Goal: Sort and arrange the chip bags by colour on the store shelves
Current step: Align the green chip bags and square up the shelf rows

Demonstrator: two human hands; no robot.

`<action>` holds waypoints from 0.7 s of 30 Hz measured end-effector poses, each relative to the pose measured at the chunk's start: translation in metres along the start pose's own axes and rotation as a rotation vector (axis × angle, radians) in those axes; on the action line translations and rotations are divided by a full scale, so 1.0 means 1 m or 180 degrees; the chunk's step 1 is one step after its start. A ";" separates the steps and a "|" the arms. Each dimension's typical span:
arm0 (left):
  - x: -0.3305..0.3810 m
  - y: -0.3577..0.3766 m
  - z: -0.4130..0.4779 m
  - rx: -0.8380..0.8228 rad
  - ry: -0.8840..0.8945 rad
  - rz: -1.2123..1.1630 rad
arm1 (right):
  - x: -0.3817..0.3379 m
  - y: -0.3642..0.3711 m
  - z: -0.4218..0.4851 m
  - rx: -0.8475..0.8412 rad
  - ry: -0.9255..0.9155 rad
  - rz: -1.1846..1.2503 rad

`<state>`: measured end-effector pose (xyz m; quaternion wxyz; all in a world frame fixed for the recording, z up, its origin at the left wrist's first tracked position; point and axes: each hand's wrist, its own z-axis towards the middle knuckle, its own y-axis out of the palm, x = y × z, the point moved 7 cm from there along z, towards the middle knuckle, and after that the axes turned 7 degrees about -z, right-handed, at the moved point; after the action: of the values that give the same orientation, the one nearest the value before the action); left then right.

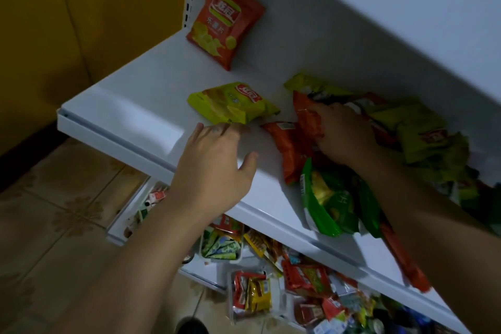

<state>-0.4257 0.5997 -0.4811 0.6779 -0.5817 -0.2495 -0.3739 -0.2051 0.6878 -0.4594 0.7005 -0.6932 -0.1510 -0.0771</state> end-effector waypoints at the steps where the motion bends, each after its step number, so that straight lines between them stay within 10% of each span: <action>1: 0.004 -0.003 0.001 0.0066 0.0032 -0.0017 | 0.003 -0.006 -0.002 0.0194 0.0051 0.0054; 9: 0.004 -0.007 0.000 0.0437 -0.0452 -0.1309 | 0.020 -0.074 -0.032 0.1075 0.0436 0.2418; 14: -0.016 0.002 0.002 0.0279 -0.1547 -0.3209 | -0.044 -0.071 -0.048 -0.0342 -0.0042 0.5406; 21: -0.038 -0.031 -0.015 0.0660 -0.1467 -0.3801 | -0.094 -0.046 -0.059 -0.1148 0.0170 0.6036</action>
<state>-0.4745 0.5918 -0.4943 0.3350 -0.3397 -0.7040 -0.5261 -0.3024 0.6188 -0.4455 0.3578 -0.6222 0.5017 0.4828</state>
